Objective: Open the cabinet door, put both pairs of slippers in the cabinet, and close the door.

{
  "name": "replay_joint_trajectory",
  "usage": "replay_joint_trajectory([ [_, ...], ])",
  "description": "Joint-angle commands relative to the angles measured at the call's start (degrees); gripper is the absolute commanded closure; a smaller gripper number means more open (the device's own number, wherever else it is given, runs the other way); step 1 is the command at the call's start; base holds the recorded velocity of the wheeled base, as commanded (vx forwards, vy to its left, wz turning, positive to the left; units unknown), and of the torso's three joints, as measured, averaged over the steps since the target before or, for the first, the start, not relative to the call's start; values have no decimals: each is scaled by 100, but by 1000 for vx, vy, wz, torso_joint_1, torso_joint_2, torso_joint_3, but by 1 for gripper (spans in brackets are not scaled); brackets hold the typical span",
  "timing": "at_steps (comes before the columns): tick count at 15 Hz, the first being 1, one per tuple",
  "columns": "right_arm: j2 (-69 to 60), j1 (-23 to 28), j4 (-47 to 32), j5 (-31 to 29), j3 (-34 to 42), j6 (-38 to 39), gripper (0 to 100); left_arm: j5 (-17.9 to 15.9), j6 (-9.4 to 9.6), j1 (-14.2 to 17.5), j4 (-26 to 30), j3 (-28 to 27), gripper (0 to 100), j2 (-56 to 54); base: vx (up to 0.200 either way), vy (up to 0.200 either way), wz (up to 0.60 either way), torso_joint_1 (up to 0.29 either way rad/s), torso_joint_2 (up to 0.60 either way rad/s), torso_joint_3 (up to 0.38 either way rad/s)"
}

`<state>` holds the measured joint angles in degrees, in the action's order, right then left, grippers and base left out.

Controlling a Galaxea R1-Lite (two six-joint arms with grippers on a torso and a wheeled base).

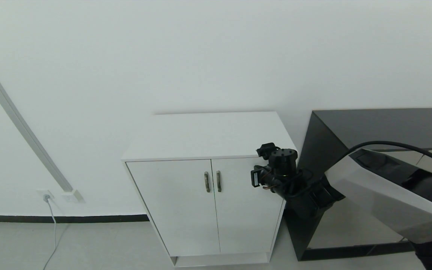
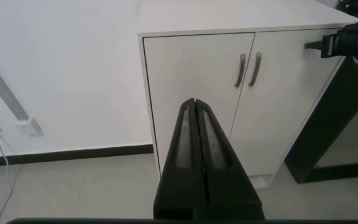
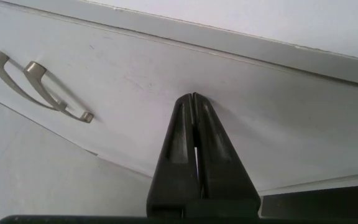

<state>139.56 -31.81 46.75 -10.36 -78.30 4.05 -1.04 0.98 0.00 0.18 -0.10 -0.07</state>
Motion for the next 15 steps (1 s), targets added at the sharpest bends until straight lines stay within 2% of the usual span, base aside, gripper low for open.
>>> replay_joint_trajectory([
  [1, 45, 43, -17, -1, -45, 0, 100, -2, -1, 0, -1, 1, 100, 7, 0, 0, 0, 0, 0, 0],
  [8, -122, 34, -8, -27, 131, 0, 100, -2, -1, 0, -1, 1, 100, 7, 0, 0, 0, 0, 0, 0],
  [11, -447, 8, 256, -45, 676, 0, 100, -2, -1, 0, -1, 1, 100, 7, 0, 0, 0, 0, 0, 0],
  [15, -1036, 34, 862, -45, 1792, 8, 100, -2, -1, 0, -1, 1, 100, 7, 0, 0, 0, 0, 0, 0],
])
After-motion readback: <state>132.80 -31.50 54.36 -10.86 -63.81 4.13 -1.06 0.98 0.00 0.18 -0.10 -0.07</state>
